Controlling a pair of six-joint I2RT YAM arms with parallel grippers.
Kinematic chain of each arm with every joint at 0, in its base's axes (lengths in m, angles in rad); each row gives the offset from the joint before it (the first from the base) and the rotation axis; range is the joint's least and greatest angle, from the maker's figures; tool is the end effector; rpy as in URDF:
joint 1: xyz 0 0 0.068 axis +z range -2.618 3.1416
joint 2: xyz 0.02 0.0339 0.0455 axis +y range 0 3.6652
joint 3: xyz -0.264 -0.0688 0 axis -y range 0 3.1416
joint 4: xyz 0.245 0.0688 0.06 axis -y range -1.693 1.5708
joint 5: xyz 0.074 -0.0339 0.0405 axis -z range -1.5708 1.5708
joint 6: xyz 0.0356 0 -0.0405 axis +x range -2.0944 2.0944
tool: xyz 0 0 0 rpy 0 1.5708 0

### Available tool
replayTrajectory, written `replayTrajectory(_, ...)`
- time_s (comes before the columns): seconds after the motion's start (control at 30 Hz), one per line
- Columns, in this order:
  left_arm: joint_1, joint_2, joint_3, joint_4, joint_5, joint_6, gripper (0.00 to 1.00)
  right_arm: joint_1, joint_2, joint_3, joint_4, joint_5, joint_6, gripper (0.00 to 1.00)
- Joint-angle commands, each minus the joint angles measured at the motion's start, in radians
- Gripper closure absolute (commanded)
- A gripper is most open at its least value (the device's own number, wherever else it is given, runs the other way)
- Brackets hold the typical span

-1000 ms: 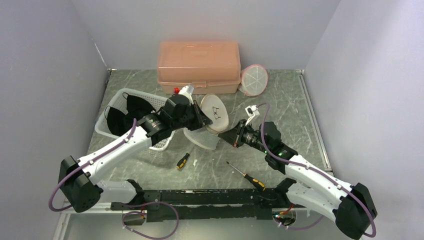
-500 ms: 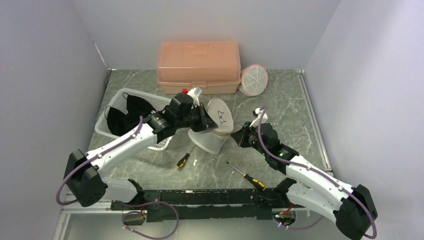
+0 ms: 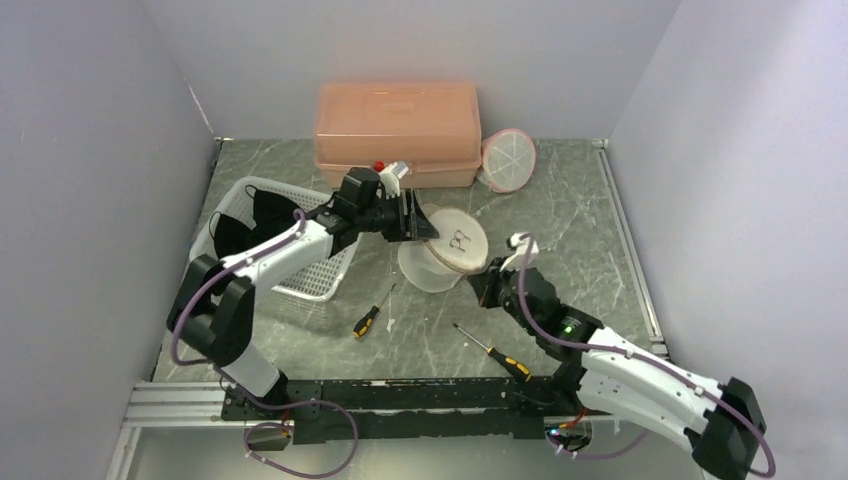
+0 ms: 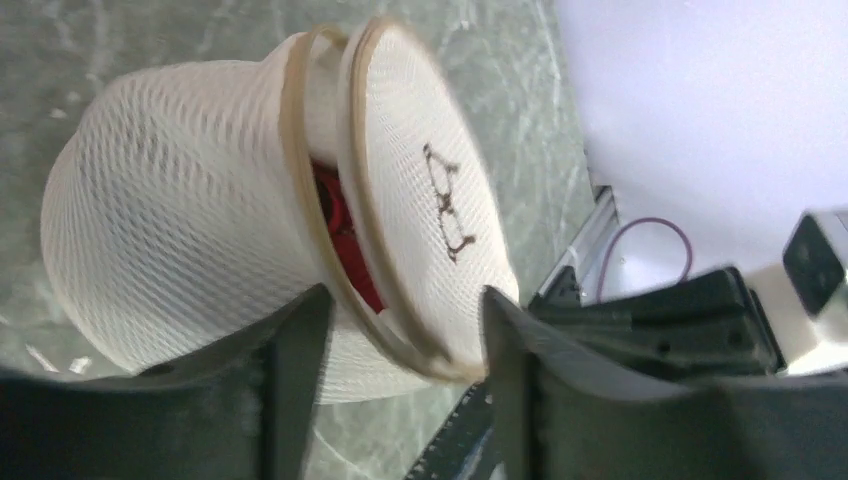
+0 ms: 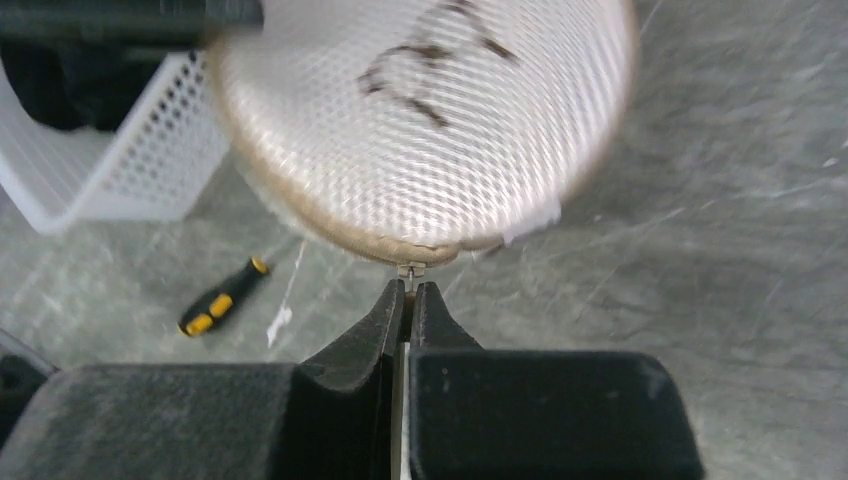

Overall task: Unzip the laundry bag and remove the bra
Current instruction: Unzip the laundry bag at the center of the board.

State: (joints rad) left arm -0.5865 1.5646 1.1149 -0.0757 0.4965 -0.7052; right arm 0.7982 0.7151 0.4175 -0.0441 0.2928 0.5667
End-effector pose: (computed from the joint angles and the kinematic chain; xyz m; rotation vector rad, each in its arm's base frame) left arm 0.2873 -0.2113 0.2722 0.1969 2.2928 -1.2505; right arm 0.1290 0.1177 0.2359 -0.0235 1.9501 0.6414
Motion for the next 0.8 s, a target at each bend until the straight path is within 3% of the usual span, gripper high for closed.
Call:
replayTrajectory(0.0,0.037,0.044,0.019,0.133,0.069,0.009,0.28,0.105,0.084,-0.017,0.112,0.137,-0.004,1.0)
replayTrajectory(0.1,0.042,-0.001,-0.098,0.204,0.045,-0.092,0.12,0.11,0.135,-0.023,0.123,0.143,0.015,1.0)
replayTrajectory(0.2,0.05,-0.097,-0.215,0.268,-0.001,-0.237,0.08,0.111,0.149,-0.022,0.127,0.139,0.016,1.0)
replayTrajectory(0.3,0.044,-0.227,-0.241,0.145,-0.085,-0.296,0.07,0.111,0.165,0.004,0.111,0.137,0.009,1.0)
replayTrajectory(0.43,-0.019,-0.326,-0.18,-0.12,-0.215,-0.356,0.06,0.111,0.194,0.042,0.099,0.126,-0.006,1.0)
replayTrajectory(0.53,-0.106,-0.294,-0.08,-0.268,-0.299,-0.4,0.06,0.109,0.215,0.052,0.107,0.111,-0.017,1.0)
replayTrajectory(0.77,-0.206,-0.108,0.072,-0.38,-0.325,-0.394,0.08,0.109,0.218,0.064,0.109,0.07,-0.039,1.0)
